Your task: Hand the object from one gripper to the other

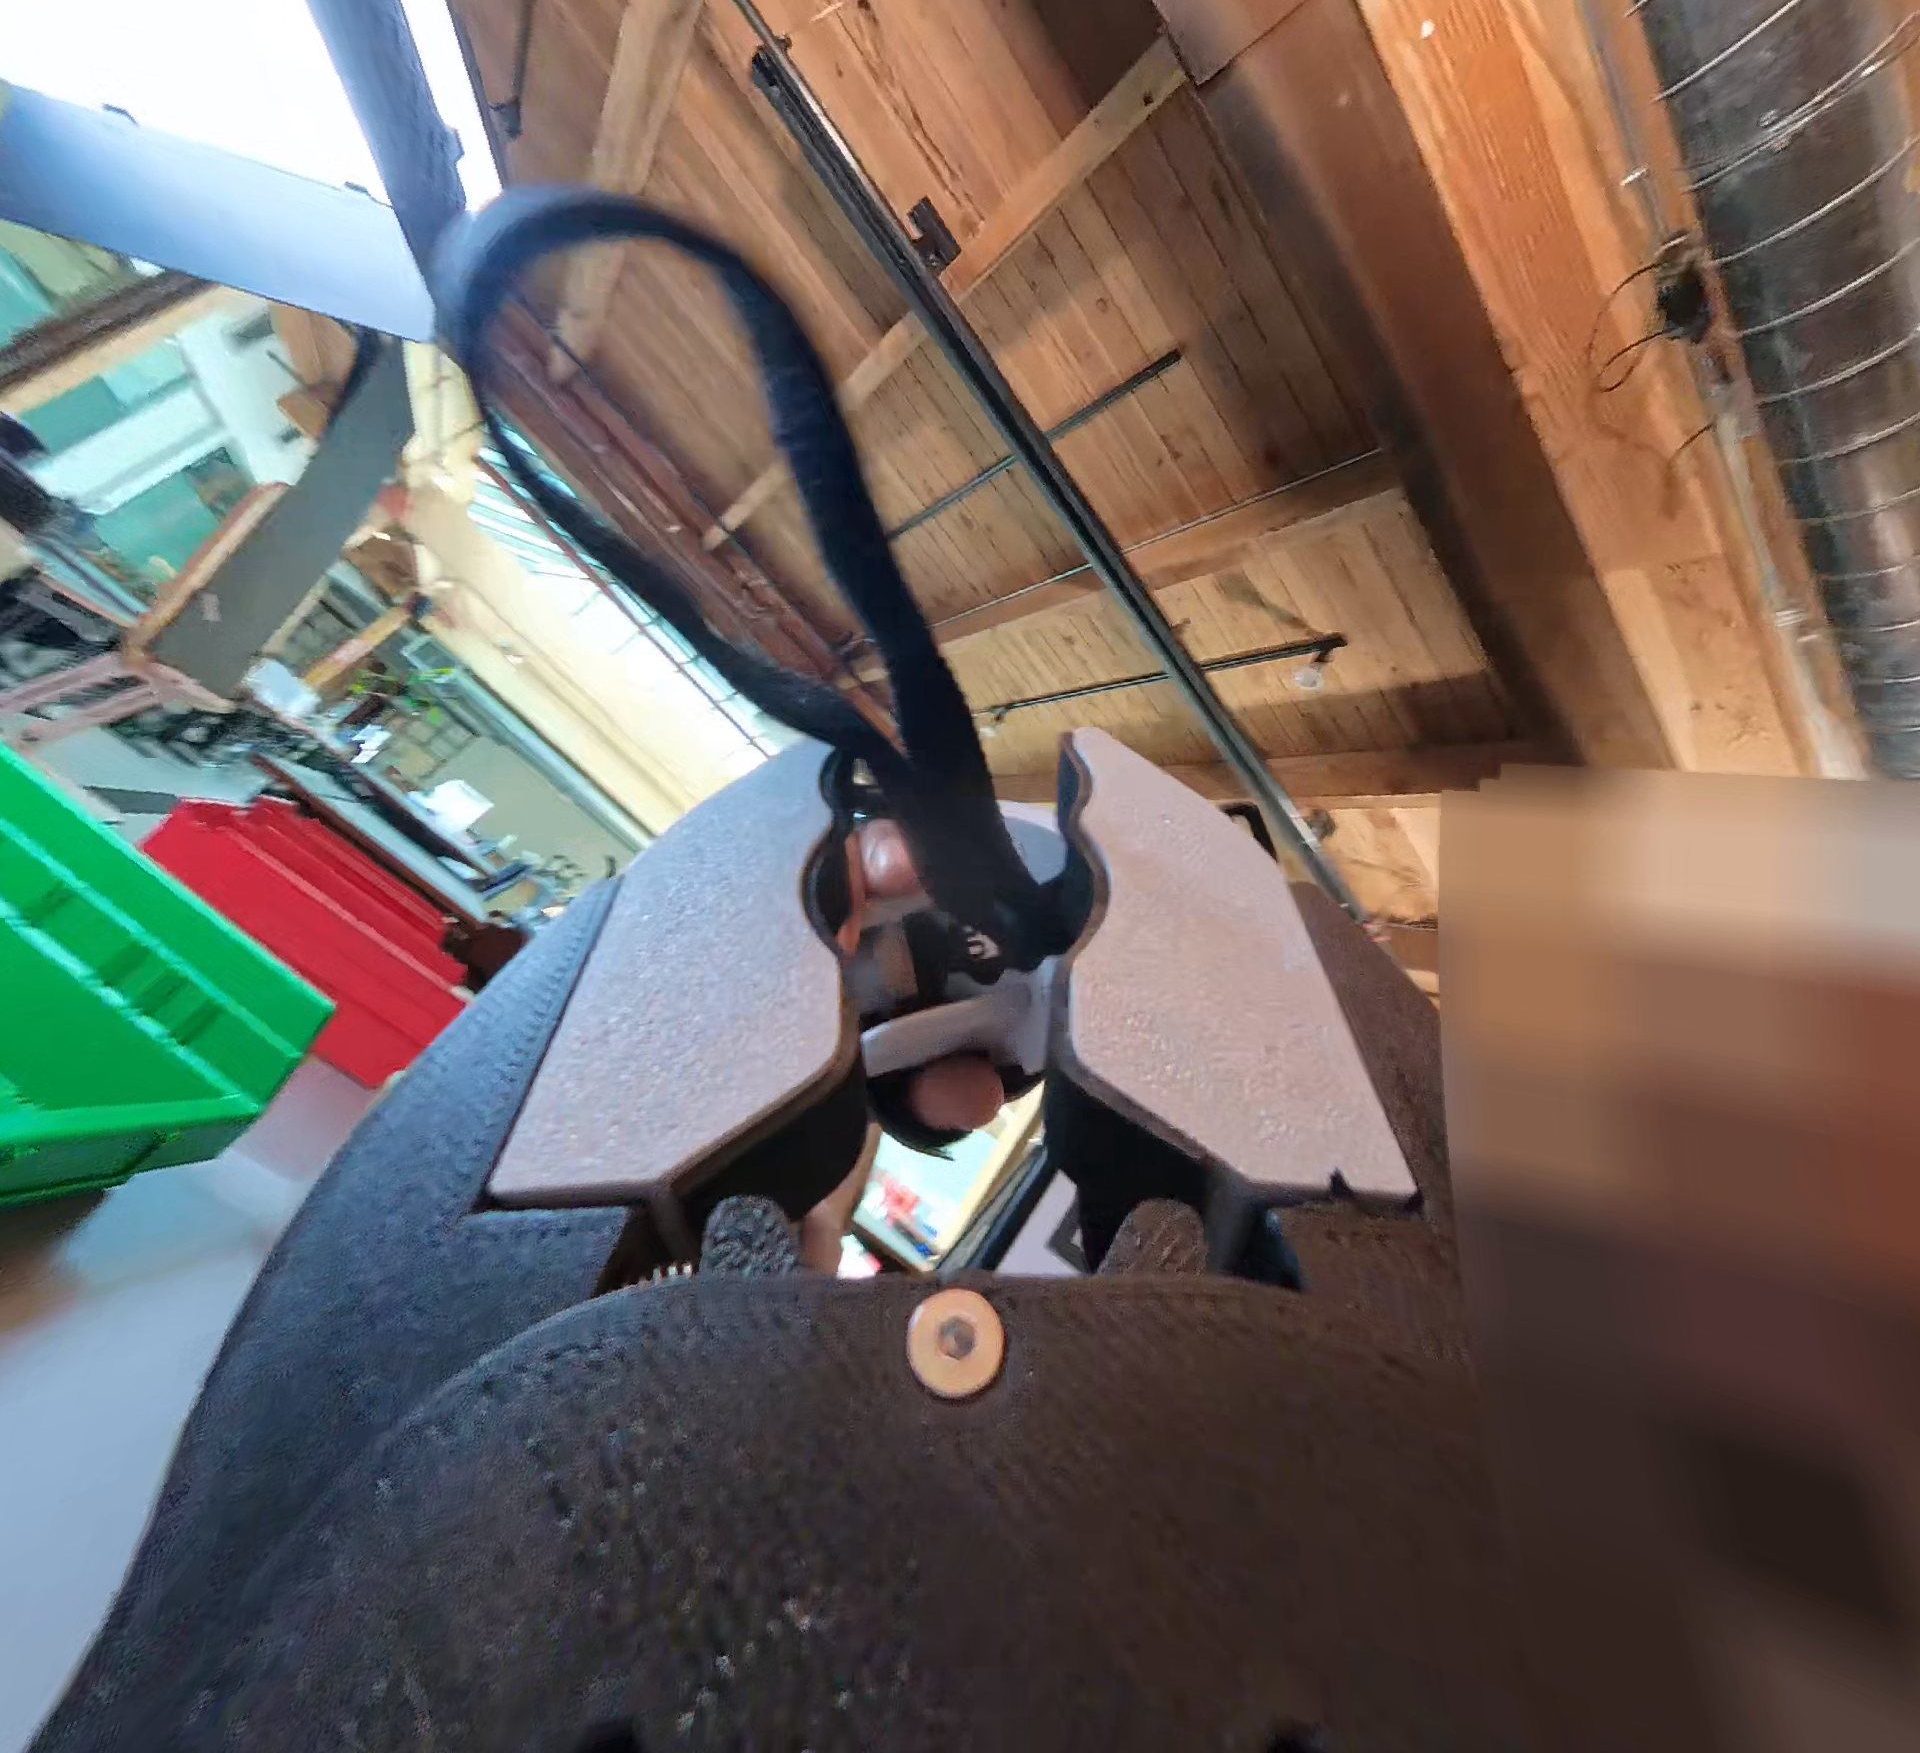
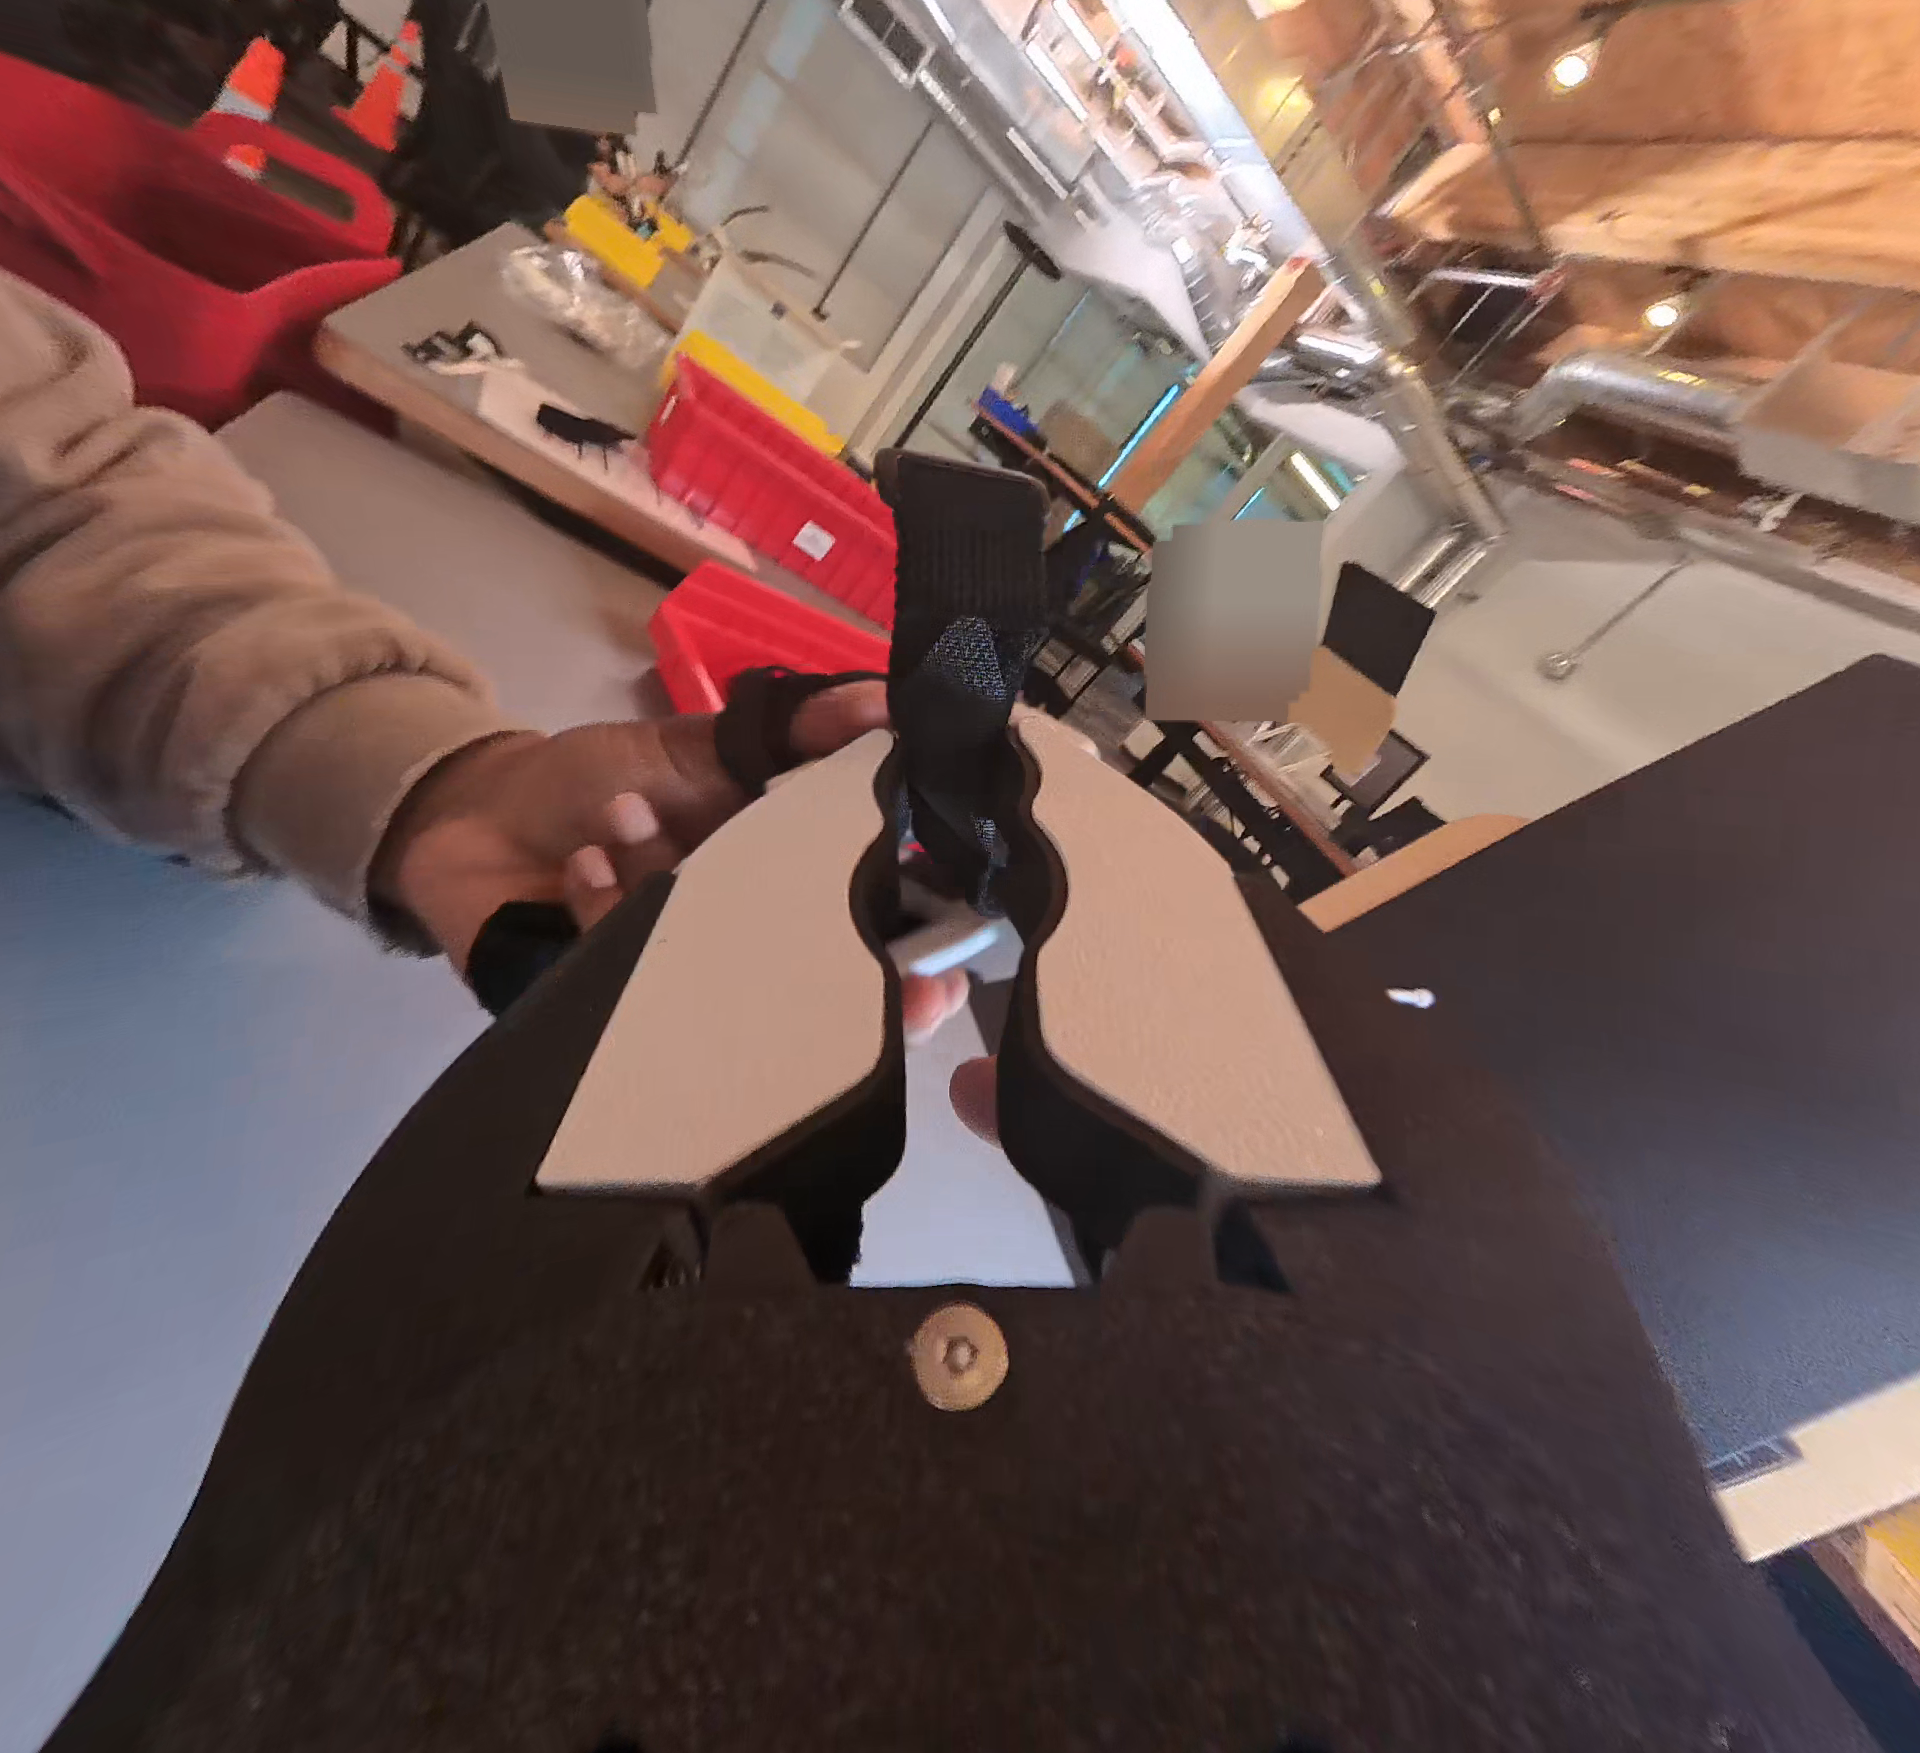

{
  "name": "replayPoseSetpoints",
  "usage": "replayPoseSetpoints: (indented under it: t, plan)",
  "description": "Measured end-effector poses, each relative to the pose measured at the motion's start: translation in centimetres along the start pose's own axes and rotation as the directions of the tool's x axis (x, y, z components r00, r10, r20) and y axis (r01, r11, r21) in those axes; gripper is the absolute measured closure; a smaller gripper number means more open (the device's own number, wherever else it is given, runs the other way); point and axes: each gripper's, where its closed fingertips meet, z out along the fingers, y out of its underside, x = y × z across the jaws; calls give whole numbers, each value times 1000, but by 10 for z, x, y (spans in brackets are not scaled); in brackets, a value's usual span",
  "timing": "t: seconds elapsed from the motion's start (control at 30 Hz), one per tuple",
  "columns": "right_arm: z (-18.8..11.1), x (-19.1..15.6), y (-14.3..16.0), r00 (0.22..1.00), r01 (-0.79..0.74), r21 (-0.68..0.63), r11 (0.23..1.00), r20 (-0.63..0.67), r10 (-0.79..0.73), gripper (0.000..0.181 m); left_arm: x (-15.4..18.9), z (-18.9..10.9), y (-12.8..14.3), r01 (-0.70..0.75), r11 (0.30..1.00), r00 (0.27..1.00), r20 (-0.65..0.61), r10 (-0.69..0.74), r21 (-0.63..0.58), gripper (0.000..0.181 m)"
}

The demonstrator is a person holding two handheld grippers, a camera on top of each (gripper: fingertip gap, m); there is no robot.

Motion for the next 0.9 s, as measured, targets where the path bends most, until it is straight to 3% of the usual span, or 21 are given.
replayPoseSetpoints:
  t: [0.07,0.2,0.33,0.43,0.53,0.7,0.9]
  plan:
    - [2,-1,7,1000,0,-28,1000,9,1,166,-5,-3,-2,-90,995,994,63,92,-38,174]
    - [3,2,26,998,-62,-110,992,21,65,163,-13,-8,-10,-290,943,931,181,318,-164,176]
    - [0,1,40,964,-235,-170,957,87,252,154,-9,-13,-24,-515,795,778,214,590,-321,177]
    - [-5,4,31,895,-405,-126,906,149,420,148,12,-12,-27,-646,674,687,112,718,-358,177]
    - [-11,5,20,787,-566,-84,820,243,568,145,45,-8,-20,-722,619,666,-66,743,-309,177]
    - [-13,-15,14,573,-720,-134,681,439,692,136,88,-14,7,-682,680,725,-377,577,-270,176]
    - [-5,-63,-8,166,-843,-260,470,707,687,121,92,-22,45,-655,669,729,-529,436,-351,176]
